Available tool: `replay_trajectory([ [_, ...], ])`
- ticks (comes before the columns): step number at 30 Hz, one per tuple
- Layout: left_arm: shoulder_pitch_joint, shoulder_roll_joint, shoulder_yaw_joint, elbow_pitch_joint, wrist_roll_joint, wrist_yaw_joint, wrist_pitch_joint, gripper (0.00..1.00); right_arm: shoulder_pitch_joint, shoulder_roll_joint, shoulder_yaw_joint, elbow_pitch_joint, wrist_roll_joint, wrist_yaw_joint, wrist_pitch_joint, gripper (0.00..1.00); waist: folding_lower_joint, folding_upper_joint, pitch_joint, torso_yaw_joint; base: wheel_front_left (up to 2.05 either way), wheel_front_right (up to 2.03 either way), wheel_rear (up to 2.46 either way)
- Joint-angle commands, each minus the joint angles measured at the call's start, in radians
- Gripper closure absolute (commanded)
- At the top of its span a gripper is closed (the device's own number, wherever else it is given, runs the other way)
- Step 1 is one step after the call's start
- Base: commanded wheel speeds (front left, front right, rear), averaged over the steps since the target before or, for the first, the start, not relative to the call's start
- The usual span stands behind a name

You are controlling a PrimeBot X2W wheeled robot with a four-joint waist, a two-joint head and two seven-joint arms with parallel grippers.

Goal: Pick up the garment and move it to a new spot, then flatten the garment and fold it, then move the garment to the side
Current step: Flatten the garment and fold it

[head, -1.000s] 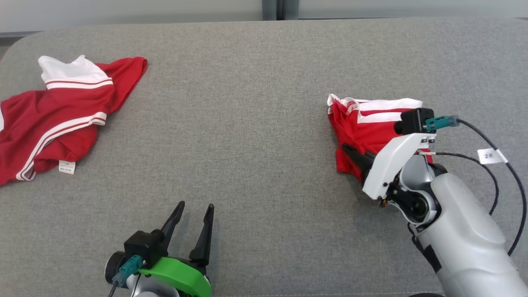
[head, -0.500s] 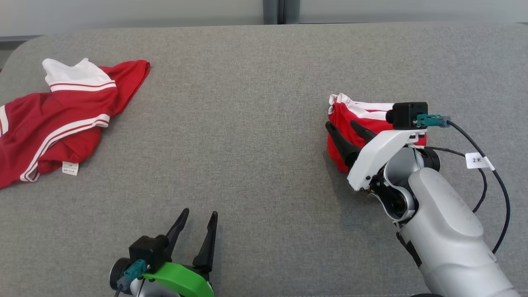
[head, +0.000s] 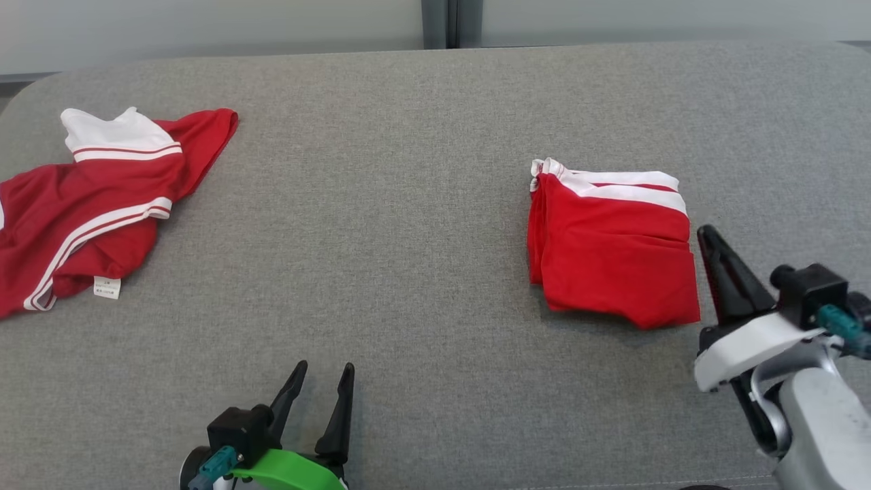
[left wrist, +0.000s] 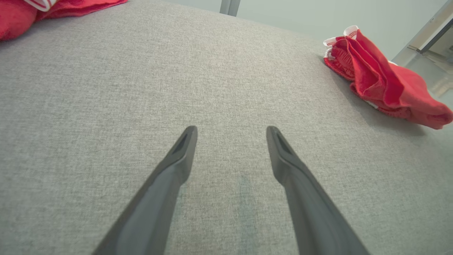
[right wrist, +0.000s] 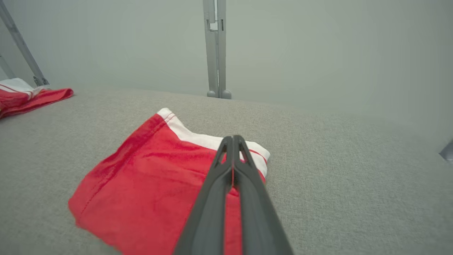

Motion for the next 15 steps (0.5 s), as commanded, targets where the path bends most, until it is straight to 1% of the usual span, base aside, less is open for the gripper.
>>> replay_trajectory([
  [1,0.007,0.002,0.001,-0.001,-0.003,-0.002,-0.003,0.0,0.006,0.014,0.0,0.011,-0.014,0.0,-0.01,1.0,0.0,0.0,0.004,-0.005,0.0,0.0,0.0],
  [4,-0.002,-0.003,-0.003,0.002,-0.001,-0.002,-0.003,0.0,-0.019,0.079,-0.02,0.123,-0.113,0.0,-0.042,1.0,0.0,0.0,0.011,-0.01,0.0,0.0,0.0],
  [6,-0.015,-0.004,-0.006,0.001,-0.001,-0.002,-0.003,0.0,-0.051,0.144,-0.063,0.132,-0.147,-0.001,-0.045,1.0,0.0,0.0,0.017,-0.01,0.0,0.0,0.0],
  [9,-0.035,0.007,-0.012,0.001,-0.001,-0.002,-0.003,0.0,-0.052,0.199,-0.118,0.168,-0.215,-0.001,-0.044,1.0,0.0,0.0,0.024,-0.003,0.0,0.0,0.0],
  [12,-0.044,0.014,-0.011,0.005,-0.003,-0.002,-0.003,0.0,-0.083,0.235,-0.118,0.21,-0.263,-0.001,-0.044,1.0,0.0,0.0,0.026,0.007,0.0,0.0,0.0],
  [15,-0.048,0.015,-0.01,0.008,-0.008,-0.002,-0.003,0.0,-0.1,0.245,-0.083,0.259,-0.289,-0.001,-0.044,1.0,0.0,0.0,0.025,0.016,0.0,0.0,0.0],
])
